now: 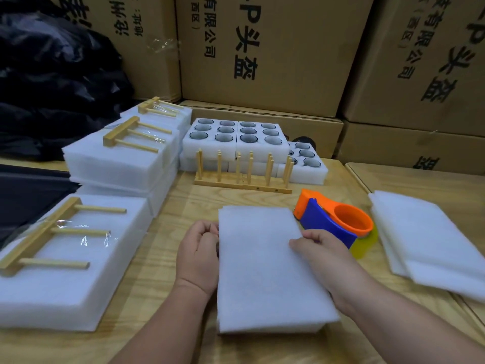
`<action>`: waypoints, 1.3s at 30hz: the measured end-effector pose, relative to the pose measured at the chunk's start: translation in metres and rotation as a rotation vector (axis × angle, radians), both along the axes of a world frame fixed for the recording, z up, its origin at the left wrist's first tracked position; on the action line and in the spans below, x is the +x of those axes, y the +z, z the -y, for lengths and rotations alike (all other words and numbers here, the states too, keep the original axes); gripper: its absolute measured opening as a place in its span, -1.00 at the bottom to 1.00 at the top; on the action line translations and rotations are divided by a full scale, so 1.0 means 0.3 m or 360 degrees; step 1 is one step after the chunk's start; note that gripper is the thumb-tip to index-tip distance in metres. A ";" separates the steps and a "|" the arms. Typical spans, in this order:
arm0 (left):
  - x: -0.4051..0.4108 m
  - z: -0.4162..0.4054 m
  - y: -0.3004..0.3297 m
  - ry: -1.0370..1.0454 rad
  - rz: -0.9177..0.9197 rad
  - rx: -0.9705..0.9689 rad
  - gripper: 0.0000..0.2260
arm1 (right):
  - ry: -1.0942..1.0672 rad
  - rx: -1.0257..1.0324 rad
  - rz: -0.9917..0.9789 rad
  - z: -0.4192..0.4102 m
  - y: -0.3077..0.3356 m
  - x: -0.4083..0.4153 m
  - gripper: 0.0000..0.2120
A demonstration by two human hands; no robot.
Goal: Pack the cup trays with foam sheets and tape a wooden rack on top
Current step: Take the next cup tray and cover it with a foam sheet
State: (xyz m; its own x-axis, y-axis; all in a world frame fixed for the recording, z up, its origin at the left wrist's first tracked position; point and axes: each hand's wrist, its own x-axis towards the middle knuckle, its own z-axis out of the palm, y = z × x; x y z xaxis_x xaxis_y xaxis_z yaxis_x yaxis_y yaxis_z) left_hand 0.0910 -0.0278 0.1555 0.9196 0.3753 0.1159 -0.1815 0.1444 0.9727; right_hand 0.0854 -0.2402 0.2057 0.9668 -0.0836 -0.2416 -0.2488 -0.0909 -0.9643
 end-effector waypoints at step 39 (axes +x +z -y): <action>-0.011 0.001 0.036 -0.0081 -0.0259 -0.0031 -0.71 | 0.0065 0.0772 0.0203 -0.025 -0.075 0.083 -0.57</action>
State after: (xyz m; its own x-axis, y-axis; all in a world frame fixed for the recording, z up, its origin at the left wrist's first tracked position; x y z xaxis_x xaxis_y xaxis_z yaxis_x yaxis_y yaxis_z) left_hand 0.0879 -0.0280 0.1663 0.9436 0.3282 -0.0430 -0.0136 0.1683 0.9856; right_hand 0.1105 -0.2328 0.1831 0.9912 0.0478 -0.1232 -0.1322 0.3679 -0.9204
